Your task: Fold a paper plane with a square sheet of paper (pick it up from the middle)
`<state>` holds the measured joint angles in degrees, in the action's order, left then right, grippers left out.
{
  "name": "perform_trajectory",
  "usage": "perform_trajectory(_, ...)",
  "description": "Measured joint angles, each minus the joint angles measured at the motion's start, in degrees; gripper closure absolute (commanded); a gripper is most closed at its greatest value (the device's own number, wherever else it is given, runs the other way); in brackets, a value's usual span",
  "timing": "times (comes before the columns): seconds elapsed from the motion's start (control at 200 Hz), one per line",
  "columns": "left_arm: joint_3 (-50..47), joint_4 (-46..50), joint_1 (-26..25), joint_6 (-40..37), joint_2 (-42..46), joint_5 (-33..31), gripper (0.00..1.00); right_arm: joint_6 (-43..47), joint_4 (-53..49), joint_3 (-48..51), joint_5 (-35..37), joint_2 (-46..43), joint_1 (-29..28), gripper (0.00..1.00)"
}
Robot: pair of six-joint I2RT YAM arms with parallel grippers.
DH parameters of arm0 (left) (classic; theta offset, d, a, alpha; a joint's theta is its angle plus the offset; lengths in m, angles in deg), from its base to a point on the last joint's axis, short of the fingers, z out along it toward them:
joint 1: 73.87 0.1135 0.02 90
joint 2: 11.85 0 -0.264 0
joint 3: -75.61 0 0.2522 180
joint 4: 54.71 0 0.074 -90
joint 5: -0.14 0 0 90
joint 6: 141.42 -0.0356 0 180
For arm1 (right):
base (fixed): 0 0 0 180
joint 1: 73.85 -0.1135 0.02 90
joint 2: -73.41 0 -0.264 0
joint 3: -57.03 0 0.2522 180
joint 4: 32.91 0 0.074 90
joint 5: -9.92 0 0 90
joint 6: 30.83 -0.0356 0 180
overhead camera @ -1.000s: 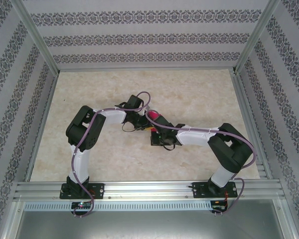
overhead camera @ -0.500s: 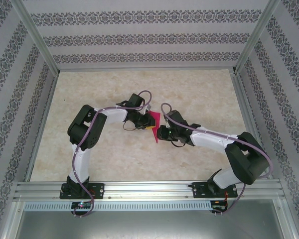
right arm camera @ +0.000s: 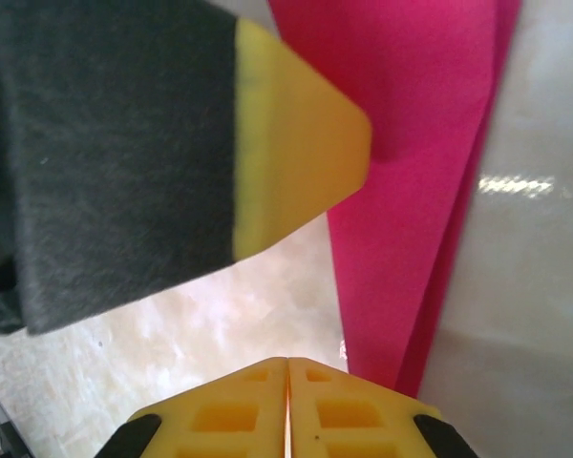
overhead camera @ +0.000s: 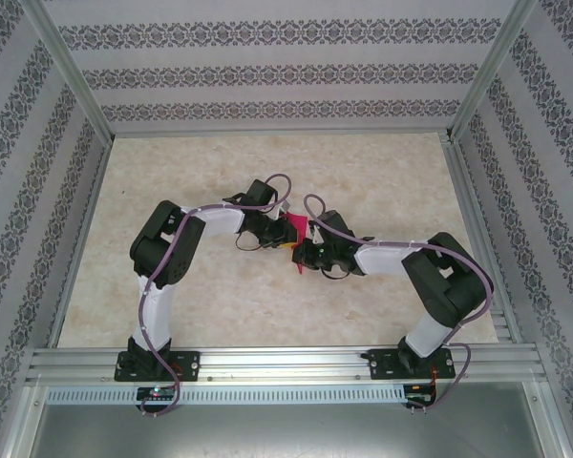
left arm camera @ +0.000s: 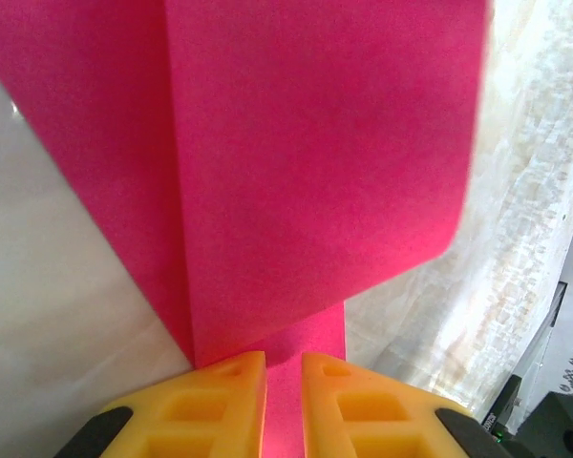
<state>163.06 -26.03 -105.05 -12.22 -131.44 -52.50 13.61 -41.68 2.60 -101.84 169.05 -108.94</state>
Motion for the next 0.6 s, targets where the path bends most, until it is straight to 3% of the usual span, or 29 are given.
perform_trajectory(0.599, -2.23, -2.71, -0.02, 0.48, 0.55, -0.9, 0.84, 0.9, -1.95, -0.83, -2.32, 2.8, 0.26, 0.91)
